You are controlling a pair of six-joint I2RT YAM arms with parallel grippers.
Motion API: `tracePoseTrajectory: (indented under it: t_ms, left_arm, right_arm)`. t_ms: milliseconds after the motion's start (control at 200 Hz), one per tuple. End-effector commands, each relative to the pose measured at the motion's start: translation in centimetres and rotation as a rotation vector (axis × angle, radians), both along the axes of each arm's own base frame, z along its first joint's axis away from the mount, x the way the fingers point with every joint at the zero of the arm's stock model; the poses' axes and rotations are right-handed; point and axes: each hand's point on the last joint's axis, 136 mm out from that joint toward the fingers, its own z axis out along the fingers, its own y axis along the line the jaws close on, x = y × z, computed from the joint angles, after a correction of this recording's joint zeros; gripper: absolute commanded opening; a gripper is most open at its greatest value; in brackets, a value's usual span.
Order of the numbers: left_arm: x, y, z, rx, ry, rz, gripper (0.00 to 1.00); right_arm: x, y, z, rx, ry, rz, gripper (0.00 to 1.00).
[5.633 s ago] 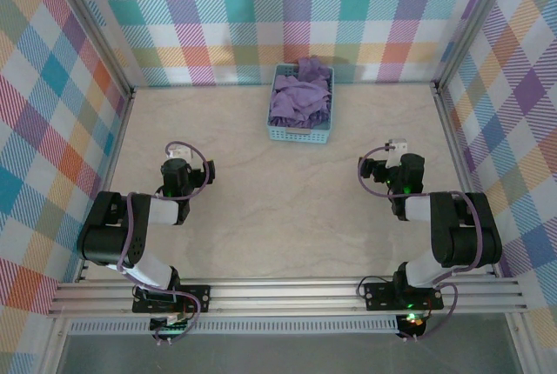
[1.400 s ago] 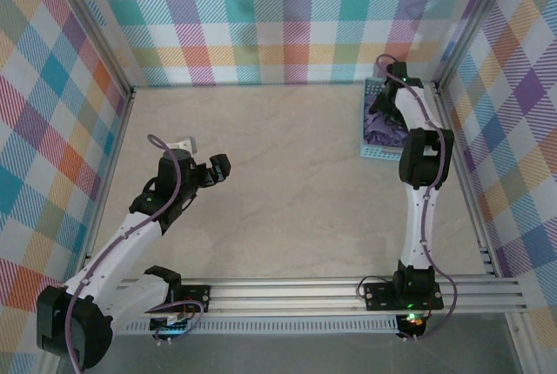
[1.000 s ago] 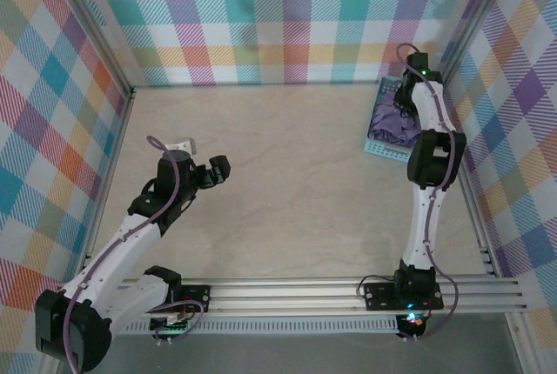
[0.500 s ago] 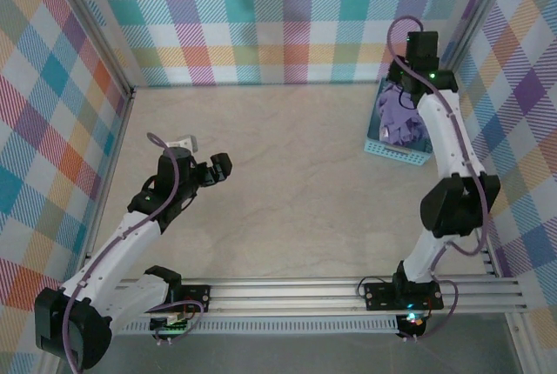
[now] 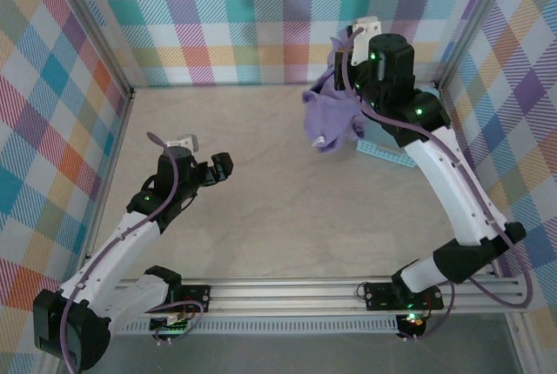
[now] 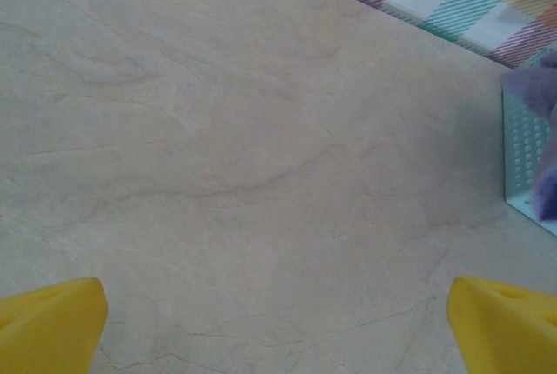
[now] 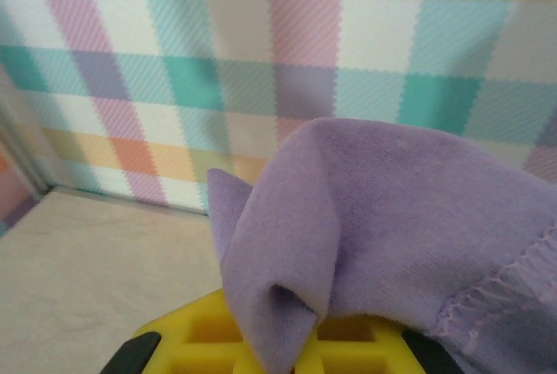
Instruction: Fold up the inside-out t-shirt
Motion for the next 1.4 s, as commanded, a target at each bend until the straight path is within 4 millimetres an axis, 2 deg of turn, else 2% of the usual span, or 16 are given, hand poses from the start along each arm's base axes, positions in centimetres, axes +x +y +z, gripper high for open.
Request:
tracePoseTrajectory:
  t_ms: [0,60,115,205,245,370,415,470,570,640,760,845,975,1165,1275,1395]
  left_arm:
    - [-0.3,-0.1,1.3,-0.003,-0.029,0.000,1.00]
    - [-0.4,0.1,1.4,-0.002,-0.035,0.005,1.00]
    - [-0.5,0.2,1.4,-0.003,-0.040,0.009,1.00]
    - [-0.6,0.2,1.0,-0.006,-0.034,0.012,1.00]
    - [-0.5,0.1,0.8,-0.009,-0.028,0.009,1.00]
    - [-0.4,-1.0,-0.6,-0.026,0.026,-0.028,1.00]
    - [-0.4,-1.6,-1.2,-0.022,0.049,-0.049,1.00]
    - [-0.4,-2.4,-2.2,-0.006,0.078,-0.076,1.00]
    - [-0.4,-4.1,-3.8,0.048,0.130,-0.131,1.00]
    - [-0.7,-4.4,-5.7,0.117,0.207,-0.137,1.00]
    - [-0.1,-5.2,-8.2,0.156,0.287,-0.149,0.99]
    - [0.2,-6.9,-9.3,0.131,0.318,-0.203,0.96]
    - [0.6,-9.2,-10.3,0.157,0.348,-0.260,0.92]
    - [1.6,-10.9,-11.2,0.119,0.360,-0.273,0.70]
    - [2.0,-11.3,-11.5,0.109,0.372,-0.267,0.56]
    - [2.4,-11.4,-11.5,0.104,0.376,-0.253,0.38]
  right_arm:
    - [-3.3,2.6,3.3,0.033,-0.082,0.146,0.10]
    - [-3.9,3.7,2.4,0.071,-0.033,0.197,0.12]
    - [-3.8,4.5,0.6,0.101,0.035,0.213,0.12]
    - [-2.8,6.1,-4.6,0.116,0.172,0.227,0.13]
    - [-2.2,6.6,-7.8,0.107,0.242,0.214,0.17]
    - [-0.7,6.0,-17.4,0.045,0.448,0.112,0.38]
    - [0.0,4.7,-20.9,0.033,0.526,0.047,0.59]
    - [0.3,2.7,-24.2,0.025,0.619,-0.032,0.65]
    - [-0.8,0.5,-27.4,0.040,0.688,-0.081,0.77]
    - [-2.5,0.8,-28.8,0.072,0.708,-0.033,0.83]
    - [-4.9,0.5,-31.9,0.097,0.801,-0.029,0.87]
    - [-5.9,0.7,-34.2,0.127,0.869,-0.025,0.87]
    - [-7.1,2.7,-37.7,0.212,0.977,0.021,0.86]
    - [-8.5,5.0,-41.4,0.196,1.074,0.043,0.75]
    - [-9.2,5.4,-43.0,0.172,1.112,0.039,0.59]
    - [-9.3,4.7,-43.3,0.130,1.106,0.011,0.29]
